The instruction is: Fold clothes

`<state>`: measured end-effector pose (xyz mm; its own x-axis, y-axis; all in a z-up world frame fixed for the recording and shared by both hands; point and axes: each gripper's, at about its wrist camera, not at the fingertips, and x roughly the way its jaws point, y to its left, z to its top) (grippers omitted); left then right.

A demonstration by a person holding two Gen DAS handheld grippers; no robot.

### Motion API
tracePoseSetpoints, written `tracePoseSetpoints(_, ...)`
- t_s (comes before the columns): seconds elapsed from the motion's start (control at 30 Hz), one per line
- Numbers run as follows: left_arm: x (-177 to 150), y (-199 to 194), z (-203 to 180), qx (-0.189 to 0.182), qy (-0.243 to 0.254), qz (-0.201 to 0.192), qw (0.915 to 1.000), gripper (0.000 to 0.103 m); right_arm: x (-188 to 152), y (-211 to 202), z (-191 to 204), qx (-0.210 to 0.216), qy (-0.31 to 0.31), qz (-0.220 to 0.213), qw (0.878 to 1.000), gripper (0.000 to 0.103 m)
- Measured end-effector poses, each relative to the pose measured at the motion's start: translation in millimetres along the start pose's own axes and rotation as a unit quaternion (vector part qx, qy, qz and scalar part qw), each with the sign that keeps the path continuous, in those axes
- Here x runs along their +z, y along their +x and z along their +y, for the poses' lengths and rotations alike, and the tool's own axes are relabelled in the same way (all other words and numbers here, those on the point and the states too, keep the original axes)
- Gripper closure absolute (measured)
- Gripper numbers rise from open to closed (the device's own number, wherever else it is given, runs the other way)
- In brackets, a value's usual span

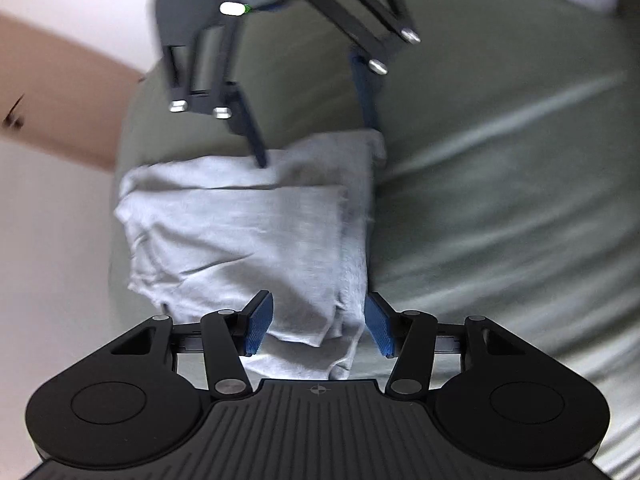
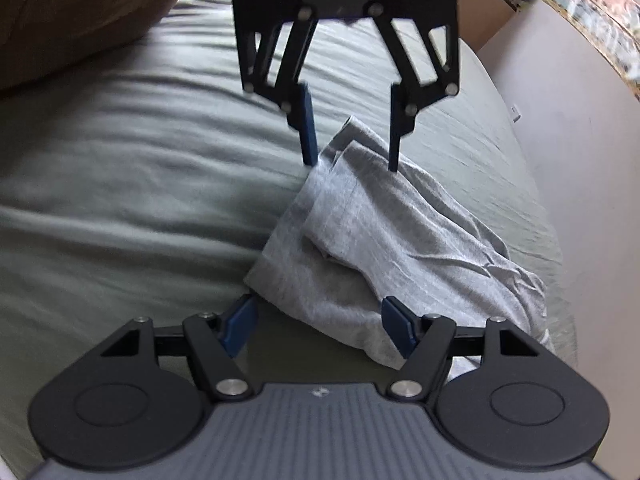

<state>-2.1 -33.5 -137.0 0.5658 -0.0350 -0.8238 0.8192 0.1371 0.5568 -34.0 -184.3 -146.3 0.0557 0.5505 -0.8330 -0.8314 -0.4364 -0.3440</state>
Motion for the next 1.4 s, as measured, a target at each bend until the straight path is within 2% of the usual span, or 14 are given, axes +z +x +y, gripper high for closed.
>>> tracePoseSetpoints(0.1,-4,2,-3,-0.004,0.041,-0.006,0.9991,0.054,-3,3,4,0.001,-0.011,0.005,1.0,0.032)
tracePoseSetpoints(0.2,-3,10,-2,-0.01,0.069,0.002,0.9975,0.054,0,7,2,0.006,0.005,0.004,1.0,0.032)
tracePoseSetpoints(0.33,2,20,2,-0.016,0.069,0.01,0.9974,0.052,1,9,-3,0.004,0.018,0.002,1.0,0.032)
tracePoseSetpoints(0.37,2,21,2,-0.012,0.07,0.009,0.9975,0.055,2,8,-4,0.005,0.024,-0.001,1.0,0.032)
tracePoseSetpoints(0.47,2,21,-5,-0.004,0.082,0.013,0.9965,0.074,1,9,-3,0.003,0.031,-0.006,0.999,0.032)
tracePoseSetpoints(0.53,2,18,-11,0.004,0.089,0.016,0.9959,0.079,-1,11,0,0.002,0.021,-0.003,1.0,0.031)
tracePoseSetpoints(0.67,4,15,-1,0.0,0.045,0.019,0.9988,0.087,-5,7,9,-0.009,-0.004,-0.008,1.0,0.031)
tracePoseSetpoints(0.9,6,9,15,-0.021,-0.008,0.021,0.9995,0.088,5,13,24,-0.049,-0.078,-0.028,0.995,0.026)
tracePoseSetpoints(1.13,8,2,16,-0.032,-0.025,0.025,0.9989,0.088,18,26,9,-0.025,-0.111,-0.034,0.993,0.026)
tracePoseSetpoints(1.2,9,1,16,-0.035,-0.031,0.025,0.9986,0.088,23,31,-1,-0.003,-0.099,-0.032,0.995,0.033)
tracePoseSetpoints(1.23,8,0,17,-0.037,-0.034,0.025,0.9984,0.088,26,32,-6,0.014,-0.086,-0.029,0.996,0.052)
tracePoseSetpoints(1.27,8,0,18,-0.039,-0.037,0.025,0.9983,0.088,30,35,-11,0.022,-0.067,-0.022,0.997,0.063)
tracePoseSetpoints(1.37,8,-2,21,-0.043,-0.045,0.023,0.9978,0.088,35,38,-21,0.033,-0.025,-0.011,0.999,0.079)
tracePoseSetpoints(1.4,8,-3,22,-0.045,-0.048,0.022,0.9976,0.089,35,36,-25,0.034,-0.011,-0.012,0.999,0.08)
